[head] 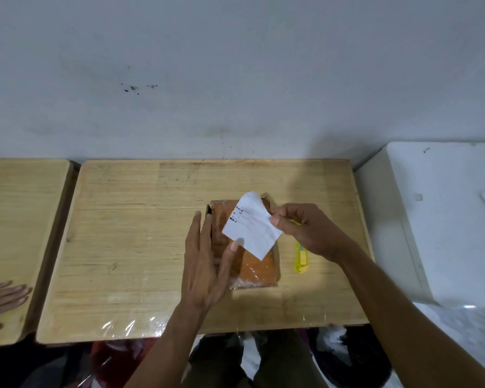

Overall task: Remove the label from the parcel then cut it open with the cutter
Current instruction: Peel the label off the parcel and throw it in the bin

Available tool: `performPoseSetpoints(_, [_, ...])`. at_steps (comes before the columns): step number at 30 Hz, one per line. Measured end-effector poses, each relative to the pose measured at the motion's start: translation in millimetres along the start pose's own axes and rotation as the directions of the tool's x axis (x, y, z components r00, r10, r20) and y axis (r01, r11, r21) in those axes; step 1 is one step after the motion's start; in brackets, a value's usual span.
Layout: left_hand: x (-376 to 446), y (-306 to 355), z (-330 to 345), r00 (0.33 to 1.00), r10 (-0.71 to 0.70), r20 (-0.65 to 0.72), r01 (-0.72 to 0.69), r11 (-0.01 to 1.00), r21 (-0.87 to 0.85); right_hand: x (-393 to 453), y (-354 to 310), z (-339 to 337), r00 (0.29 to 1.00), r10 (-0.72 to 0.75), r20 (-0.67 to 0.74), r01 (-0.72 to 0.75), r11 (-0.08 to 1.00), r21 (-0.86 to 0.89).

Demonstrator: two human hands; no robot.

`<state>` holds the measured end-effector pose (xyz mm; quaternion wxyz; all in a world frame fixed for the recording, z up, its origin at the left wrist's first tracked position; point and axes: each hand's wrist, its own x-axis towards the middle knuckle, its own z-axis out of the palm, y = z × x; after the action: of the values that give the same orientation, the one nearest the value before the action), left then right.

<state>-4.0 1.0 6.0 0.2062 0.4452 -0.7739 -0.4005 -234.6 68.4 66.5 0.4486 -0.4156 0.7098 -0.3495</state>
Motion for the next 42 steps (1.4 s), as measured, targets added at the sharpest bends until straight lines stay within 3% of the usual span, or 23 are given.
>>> performPoseSetpoints(4, [28.7, 31.6, -29.0, 0.931, 0.360, 0.061, -0.365, 0.924, 0.116, -8.4, -21.2, -5.7, 0.993, -0.096, 0.071, 0.107, 0.979, -0.174])
performPoseSetpoints(7, [45.4, 48.8, -43.7, 0.856, 0.484, 0.181, -0.514, 0.833, 0.204, -10.6, -37.6, -11.5, 0.983, -0.131, 0.131, 0.163, 0.948, -0.275])
performPoseSetpoints(14, [45.7, 73.8, -48.3, 0.904, 0.415, 0.103, -0.427, 0.885, 0.187, -18.6, -56.6, -10.2, 0.970, -0.240, -0.028, 0.213, 0.904, -0.371])
performPoseSetpoints(21, [40.8, 87.7, -47.0, 0.914, 0.406, 0.018, -0.401, 0.894, 0.201, -30.6, -61.8, 10.3, 0.904, -0.356, -0.236, 0.189, 0.830, -0.525])
performPoseSetpoints(26, [37.1, 102.3, -48.6, 0.911, 0.408, -0.061, -0.396, 0.907, 0.144, -36.4, -66.6, 16.0, 0.874, -0.414, -0.255, 0.184, 0.766, -0.616])
performPoseSetpoints(30, [33.1, 113.1, -46.6, 0.947, 0.275, -0.164, -0.279, 0.960, -0.003, -36.1, -67.3, 20.1, 0.887, -0.272, -0.374, 0.156, 0.937, -0.312])
performPoseSetpoints(35, [30.2, 125.7, -41.9, 0.950, 0.194, -0.243, -0.213, 0.975, -0.056, -27.6, -70.7, 38.7, 0.853, -0.103, -0.512, 0.133, 0.991, 0.022])
performPoseSetpoints(37, [29.1, 122.3, -49.6, 0.943, 0.137, -0.305, -0.177, 0.978, -0.108, -23.0, -62.5, 29.7, 0.797, 0.064, -0.601, 0.042, 0.986, 0.160])
performPoseSetpoints(39, [31.5, 110.8, -67.9, 0.909, 0.032, -0.415, -0.144, 0.960, -0.241, -25.5, -44.6, -1.0, 0.689, 0.239, -0.684, -0.020, 0.950, 0.311])
performPoseSetpoints(42, [46.3, 97.6, -87.7, 0.885, -0.246, -0.395, 0.010, 0.859, -0.513, -37.8, -33.5, -34.5, 0.662, 0.271, -0.699, -0.002, 0.933, 0.360])
